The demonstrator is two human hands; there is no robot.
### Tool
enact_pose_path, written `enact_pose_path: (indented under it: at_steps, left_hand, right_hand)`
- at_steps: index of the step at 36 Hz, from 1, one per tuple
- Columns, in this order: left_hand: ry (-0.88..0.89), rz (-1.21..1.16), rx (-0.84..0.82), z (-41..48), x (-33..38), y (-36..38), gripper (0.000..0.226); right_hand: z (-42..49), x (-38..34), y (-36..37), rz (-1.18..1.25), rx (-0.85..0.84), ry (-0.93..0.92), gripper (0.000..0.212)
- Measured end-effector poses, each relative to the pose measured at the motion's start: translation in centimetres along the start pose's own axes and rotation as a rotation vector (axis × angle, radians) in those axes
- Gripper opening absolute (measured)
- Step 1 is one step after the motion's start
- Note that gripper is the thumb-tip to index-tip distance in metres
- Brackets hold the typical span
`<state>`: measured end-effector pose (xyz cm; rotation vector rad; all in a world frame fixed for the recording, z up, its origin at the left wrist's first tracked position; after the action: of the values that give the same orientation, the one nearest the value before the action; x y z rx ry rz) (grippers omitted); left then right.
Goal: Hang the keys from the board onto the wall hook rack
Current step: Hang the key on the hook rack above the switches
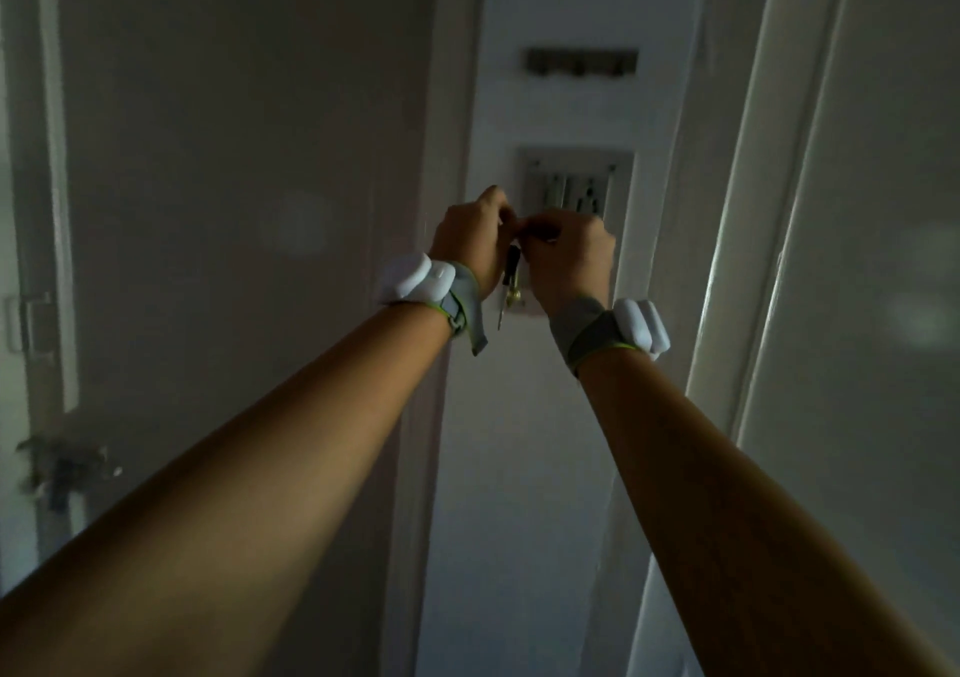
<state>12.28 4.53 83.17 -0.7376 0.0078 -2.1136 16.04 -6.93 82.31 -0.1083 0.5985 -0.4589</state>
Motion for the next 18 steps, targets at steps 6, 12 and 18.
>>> enact_pose_path:
  at_steps: [6,12,18]
  left_hand:
    - [-0.058,-0.142,0.095,5.3,1.8,-0.2,0.011]
    - [-0.110,-0.296,0.141,10.3,3.3,-0.6,0.013]
    - [-0.081,-0.298,0.174,14.1,4.0,-0.4,0.013]
  right_hand:
    - [5.5,-2.1,-2.4,0.052,0.049,-0.022,0.004]
    - [10.8,-3.4,-2.7,0.067,0.051,-0.019,0.015]
    - [14.8,-3.7,-2.1,0.127,0.058,-0.001,0.021]
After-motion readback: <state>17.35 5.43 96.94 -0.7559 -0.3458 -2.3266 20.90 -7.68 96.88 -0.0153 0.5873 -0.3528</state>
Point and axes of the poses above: each hand's wrist, its own z-axis towards the middle knuckle, its own y-axis out of the palm, x = y × z, the point moved 6 cm from there along z, towards the middle knuckle, and after that the axes turned 8 degrees about -z, right-handed, at the moved point
